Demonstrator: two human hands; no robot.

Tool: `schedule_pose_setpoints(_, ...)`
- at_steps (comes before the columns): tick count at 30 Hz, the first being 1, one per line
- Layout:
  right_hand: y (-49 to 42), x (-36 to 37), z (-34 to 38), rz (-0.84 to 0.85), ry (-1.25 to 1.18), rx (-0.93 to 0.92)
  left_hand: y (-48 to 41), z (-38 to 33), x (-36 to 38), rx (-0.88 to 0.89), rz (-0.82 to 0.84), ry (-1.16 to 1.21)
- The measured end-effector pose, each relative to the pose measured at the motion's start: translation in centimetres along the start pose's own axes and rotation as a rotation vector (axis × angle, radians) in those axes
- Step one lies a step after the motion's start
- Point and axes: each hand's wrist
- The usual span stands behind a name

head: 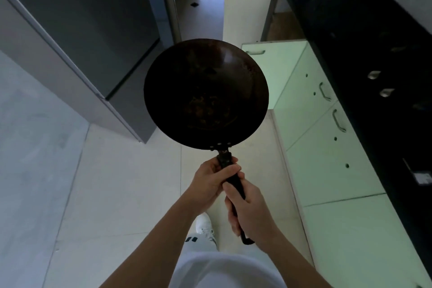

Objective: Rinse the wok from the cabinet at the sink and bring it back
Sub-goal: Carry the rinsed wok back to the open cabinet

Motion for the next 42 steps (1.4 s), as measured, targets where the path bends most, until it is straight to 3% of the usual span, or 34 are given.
schedule_pose_setpoints(16,-24.4,1.7,10.6,-0.001,-0.054,-0.003,-19.8,-17.1,-6.4,0.004,0.007,-0.080)
schedule_pose_setpoints(28,-46.5,-5.7,20.2,0.109,-0.069,-0.011,-40.1,-29.8,-4.7,0.033,-0.074,-0.057)
schedule_pose_setpoints(42,-62.2,-10.0,26.7,0.097,-0.120,-0.015,-55.7,-39.0,-4.4,0.005,-0.042,-0.055)
Point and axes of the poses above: each hand's wrist, its own y-axis away from the middle knuckle, its own x-axis out of the palm, z = x × y, and after that the axes turned 3 degrees about y, right-handed
